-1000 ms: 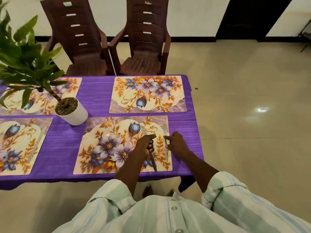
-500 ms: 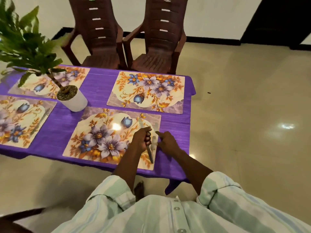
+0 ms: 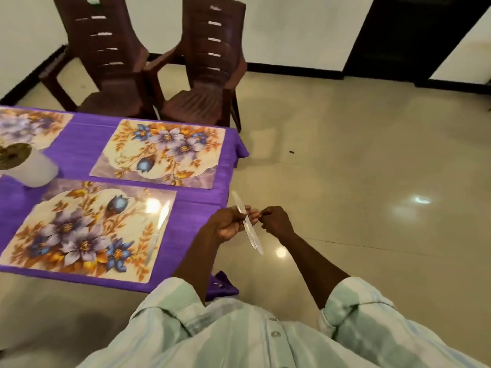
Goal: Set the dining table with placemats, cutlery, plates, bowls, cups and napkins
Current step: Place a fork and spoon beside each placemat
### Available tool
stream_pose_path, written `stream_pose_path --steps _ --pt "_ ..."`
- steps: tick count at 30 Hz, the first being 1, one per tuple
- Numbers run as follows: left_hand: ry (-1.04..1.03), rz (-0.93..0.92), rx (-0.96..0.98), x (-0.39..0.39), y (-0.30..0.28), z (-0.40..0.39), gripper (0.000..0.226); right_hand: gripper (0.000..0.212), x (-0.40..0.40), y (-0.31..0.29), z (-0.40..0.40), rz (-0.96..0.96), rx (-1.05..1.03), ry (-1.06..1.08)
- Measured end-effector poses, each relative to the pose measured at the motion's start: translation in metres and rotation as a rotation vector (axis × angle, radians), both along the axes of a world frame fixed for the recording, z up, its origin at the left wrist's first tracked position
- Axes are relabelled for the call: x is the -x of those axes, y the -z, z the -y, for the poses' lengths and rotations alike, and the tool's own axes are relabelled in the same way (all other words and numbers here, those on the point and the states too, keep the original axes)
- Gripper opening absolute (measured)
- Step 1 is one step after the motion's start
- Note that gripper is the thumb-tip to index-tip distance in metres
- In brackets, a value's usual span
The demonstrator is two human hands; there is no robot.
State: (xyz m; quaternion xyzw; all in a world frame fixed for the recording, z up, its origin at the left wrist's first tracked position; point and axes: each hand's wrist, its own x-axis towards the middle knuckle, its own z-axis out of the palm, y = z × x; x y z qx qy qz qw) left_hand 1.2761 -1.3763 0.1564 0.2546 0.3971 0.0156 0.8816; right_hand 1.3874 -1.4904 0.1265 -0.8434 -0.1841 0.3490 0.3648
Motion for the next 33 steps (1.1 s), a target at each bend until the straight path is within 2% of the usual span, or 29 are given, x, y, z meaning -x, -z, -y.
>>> stream_pose_path --steps 3,8,13,17,22,28,33 --pt "0.036 0.006 -0.023 -0.041 -0.001 0.005 0.028 0.021 -0.029 -0.008 0.010 -0.022 -0.033 0.041" --pt "0.016 -0.003 -0.030 -0.117 0.013 -0.001 0.019 0.017 -0.093 -0.010 0.011 -0.094 -0.065 0.122" --pt "-0.005 -0.016 0.011 -0.208 0.026 -0.035 0.011 0.017 -0.184 -0.004 -0.027 -0.068 -0.051 0.139" --pt "-0.016 -0.044 -0.028 -0.288 0.019 -0.083 0.015 0.018 -0.264 -0.007 -0.077 -0.072 -0.012 0.139" --pt "-0.014 0.026 -0.053 -0.360 0.004 -0.159 0.019 0.017 -0.351 -0.015 -0.158 -0.059 -0.003 0.096" --pt "-0.114 0.012 -0.036 -0.401 0.000 -0.235 0.014 0.019 -0.408 -0.009 -0.260 -0.074 -0.006 -0.010" --pt "-0.276 -0.015 -0.015 -0.410 0.007 -0.302 0.023 0.019 -0.431 0.004 -0.353 -0.067 0.002 -0.229"
